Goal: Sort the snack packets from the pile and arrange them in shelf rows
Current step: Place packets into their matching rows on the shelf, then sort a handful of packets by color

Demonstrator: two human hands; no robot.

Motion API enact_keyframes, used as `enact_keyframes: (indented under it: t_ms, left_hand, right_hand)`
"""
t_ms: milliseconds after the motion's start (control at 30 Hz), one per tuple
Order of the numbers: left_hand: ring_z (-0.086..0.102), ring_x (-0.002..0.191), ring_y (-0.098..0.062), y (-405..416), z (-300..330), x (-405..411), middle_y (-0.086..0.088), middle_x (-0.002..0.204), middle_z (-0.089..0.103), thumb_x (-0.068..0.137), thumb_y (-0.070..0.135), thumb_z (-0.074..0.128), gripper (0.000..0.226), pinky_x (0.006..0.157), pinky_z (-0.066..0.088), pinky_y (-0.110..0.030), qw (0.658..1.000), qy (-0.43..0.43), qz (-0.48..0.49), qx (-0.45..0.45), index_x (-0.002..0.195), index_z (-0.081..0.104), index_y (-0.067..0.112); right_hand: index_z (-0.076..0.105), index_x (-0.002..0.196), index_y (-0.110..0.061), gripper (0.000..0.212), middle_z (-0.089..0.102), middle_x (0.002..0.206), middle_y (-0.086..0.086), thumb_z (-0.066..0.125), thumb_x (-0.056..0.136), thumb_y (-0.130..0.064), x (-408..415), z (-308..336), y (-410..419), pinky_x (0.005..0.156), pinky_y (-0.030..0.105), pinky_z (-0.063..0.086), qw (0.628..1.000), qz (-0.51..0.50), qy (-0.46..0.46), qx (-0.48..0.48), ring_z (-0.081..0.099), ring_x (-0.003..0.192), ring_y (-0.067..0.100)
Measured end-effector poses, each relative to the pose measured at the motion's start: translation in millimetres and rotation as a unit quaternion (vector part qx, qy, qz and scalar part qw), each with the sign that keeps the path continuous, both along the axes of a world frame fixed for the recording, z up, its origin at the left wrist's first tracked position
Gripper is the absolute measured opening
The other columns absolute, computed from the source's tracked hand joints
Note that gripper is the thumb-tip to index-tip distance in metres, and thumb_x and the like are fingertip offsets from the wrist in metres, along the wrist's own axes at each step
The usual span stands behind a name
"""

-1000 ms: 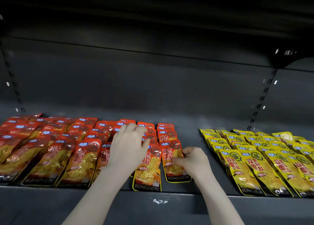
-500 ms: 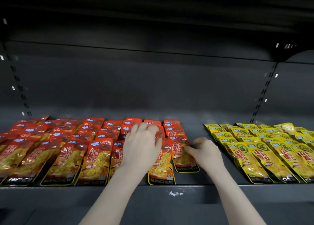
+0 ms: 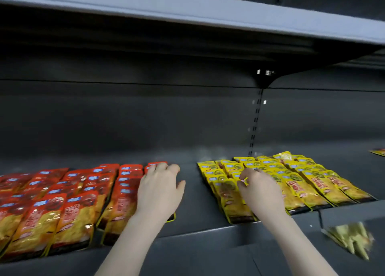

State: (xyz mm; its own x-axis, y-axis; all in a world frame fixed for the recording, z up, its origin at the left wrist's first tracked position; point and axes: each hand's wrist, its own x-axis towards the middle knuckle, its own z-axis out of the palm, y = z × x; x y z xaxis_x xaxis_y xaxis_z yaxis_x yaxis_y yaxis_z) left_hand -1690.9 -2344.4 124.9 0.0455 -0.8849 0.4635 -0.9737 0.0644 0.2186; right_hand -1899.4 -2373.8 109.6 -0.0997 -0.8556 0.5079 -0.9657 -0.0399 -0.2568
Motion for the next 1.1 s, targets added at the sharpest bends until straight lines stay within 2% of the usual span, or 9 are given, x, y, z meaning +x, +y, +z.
enact_keyframes:
  t_ms: [267,333,400,467,533,600,667,833,1100]
  left_hand:
    - [0.041,0.124,-0.017,-16,0,-203,0.007,0.129,0.049,0.094,0.045,0.045,0.037,0.098,0.035,-0.029,0.999,-0.001,-0.045,-0.003,0.128,0.049,0.031]
    - [0.041,0.124,-0.017,-21,0,-262,0.006,0.128,0.05,0.094,0.045,0.045,0.037,0.099,0.036,-0.029,0.998,0.006,-0.062,-0.003,0.129,0.048,0.031]
    - [0.041,0.124,-0.017,-28,1,-317,0.007,0.128,0.05,0.094,0.044,0.045,0.037,0.098,0.037,-0.029,0.997,0.014,-0.082,0.001,0.128,0.048,0.031]
    - [0.041,0.124,-0.017,-36,1,-368,0.007,0.128,0.05,0.094,0.045,0.045,0.036,0.099,0.038,-0.03,0.995,0.013,-0.1,0.007,0.128,0.048,0.032]
    - [0.041,0.124,-0.017,-44,0,-412,0.007,0.129,0.05,0.094,0.045,0.045,0.037,0.1,0.037,-0.03,0.993,0.01,-0.113,0.008,0.128,0.048,0.032]
    - [0.041,0.123,-0.016,-53,-2,-450,0.009,0.129,0.05,0.094,0.045,0.046,0.036,0.099,0.037,-0.029,0.993,0.015,-0.121,0.007,0.128,0.049,0.033]
    - [0.042,0.123,-0.015,-64,-7,-483,0.01,0.129,0.05,0.093,0.045,0.047,0.037,0.099,0.037,-0.027,0.991,0.029,-0.127,0.008,0.128,0.048,0.034]
    - [0.044,0.12,-0.014,-104,-21,-560,0.009,0.126,0.051,0.093,0.045,0.048,0.037,0.097,0.039,-0.026,0.99,0.048,-0.127,0.024,0.128,0.049,0.034]
    - [0.046,0.118,-0.014,-179,-18,-683,0.009,0.125,0.052,0.094,0.042,0.049,0.036,0.095,0.04,-0.027,0.985,0.101,-0.137,0.021,0.128,0.051,0.031]
  right_hand:
    - [0.061,0.104,-0.02,0.019,0.061,0.103,0.004,0.052,0.09,-0.03,-217,-7,5,0.08,0.032,0.043,0.997,-0.072,0.034,0.004,0.057,0.101,0.025]
    - [0.064,0.086,-0.015,0.008,0.061,0.082,0.008,0.065,0.08,-0.02,-273,-10,6,0.064,0.034,0.044,0.996,-0.081,0.034,-0.02,0.061,0.081,0.031]
    - [0.057,0.06,-0.01,0.023,0.044,0.054,0.005,0.079,0.056,-0.005,-327,-13,6,0.044,0.028,0.034,0.996,-0.074,0.035,-0.044,0.054,0.051,0.032]
    - [0.049,0.051,-0.011,0.034,0.028,0.052,-0.002,0.081,0.044,0.0,-378,-14,6,0.04,0.024,0.028,0.994,-0.082,0.049,-0.048,0.048,0.041,0.03]
    - [0.054,0.06,-0.012,0.022,0.034,0.057,-0.002,0.076,0.058,-0.007,-422,-13,4,0.045,0.028,0.035,0.993,-0.102,0.043,-0.029,0.054,0.052,0.03]
    - [0.059,0.083,-0.016,0.004,0.051,0.074,0.001,0.059,0.082,-0.02,-464,-17,-2,0.064,0.033,0.043,0.99,-0.13,0.058,-0.007,0.059,0.08,0.026]
    - [0.059,0.094,-0.018,0.014,0.057,0.088,0.001,0.048,0.089,-0.026,-499,-18,-9,0.075,0.032,0.043,0.99,-0.131,0.048,-0.009,0.056,0.093,0.023]
    - [0.064,0.09,-0.012,0.013,0.056,0.081,0.006,0.054,0.085,-0.02,-568,-24,-53,0.07,0.034,0.042,0.991,-0.128,0.006,-0.022,0.057,0.087,0.029]
    - [0.062,0.1,-0.017,0.017,0.059,0.092,0.003,0.052,0.089,-0.024,-686,-23,-135,0.075,0.032,0.042,0.992,-0.123,-0.001,-0.028,0.056,0.093,0.025]
